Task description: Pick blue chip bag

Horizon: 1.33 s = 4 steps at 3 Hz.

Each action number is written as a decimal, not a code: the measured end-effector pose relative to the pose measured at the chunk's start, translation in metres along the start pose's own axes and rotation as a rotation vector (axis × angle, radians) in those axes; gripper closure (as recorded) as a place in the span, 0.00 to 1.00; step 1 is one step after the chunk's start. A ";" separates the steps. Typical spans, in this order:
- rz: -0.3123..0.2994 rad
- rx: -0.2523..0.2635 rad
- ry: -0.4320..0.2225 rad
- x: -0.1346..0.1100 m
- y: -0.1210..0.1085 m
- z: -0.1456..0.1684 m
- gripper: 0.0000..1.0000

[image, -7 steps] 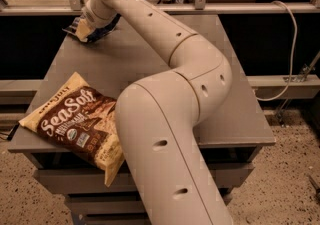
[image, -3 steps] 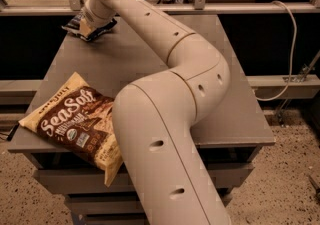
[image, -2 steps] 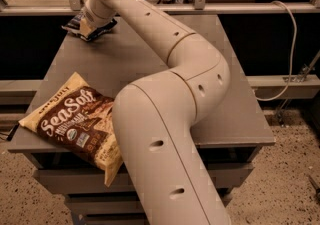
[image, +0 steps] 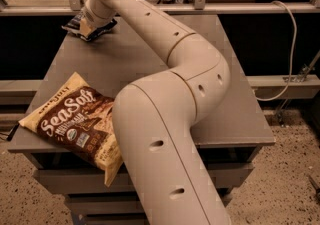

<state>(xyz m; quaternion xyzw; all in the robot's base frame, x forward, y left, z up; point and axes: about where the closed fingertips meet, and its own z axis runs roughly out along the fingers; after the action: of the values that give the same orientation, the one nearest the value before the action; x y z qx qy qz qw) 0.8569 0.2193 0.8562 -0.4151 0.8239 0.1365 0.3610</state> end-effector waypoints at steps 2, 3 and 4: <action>0.000 0.000 0.000 0.000 0.000 0.000 0.53; -0.045 0.029 0.013 -0.003 -0.005 -0.001 0.30; -0.092 0.062 0.030 -0.012 -0.004 -0.017 0.07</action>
Offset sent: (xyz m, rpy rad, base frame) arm 0.0018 0.0020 -0.0024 0.0133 -0.0021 0.0199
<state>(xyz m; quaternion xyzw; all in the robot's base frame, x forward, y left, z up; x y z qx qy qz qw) 0.8569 0.2148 0.8765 -0.4431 0.8130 0.0880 0.3673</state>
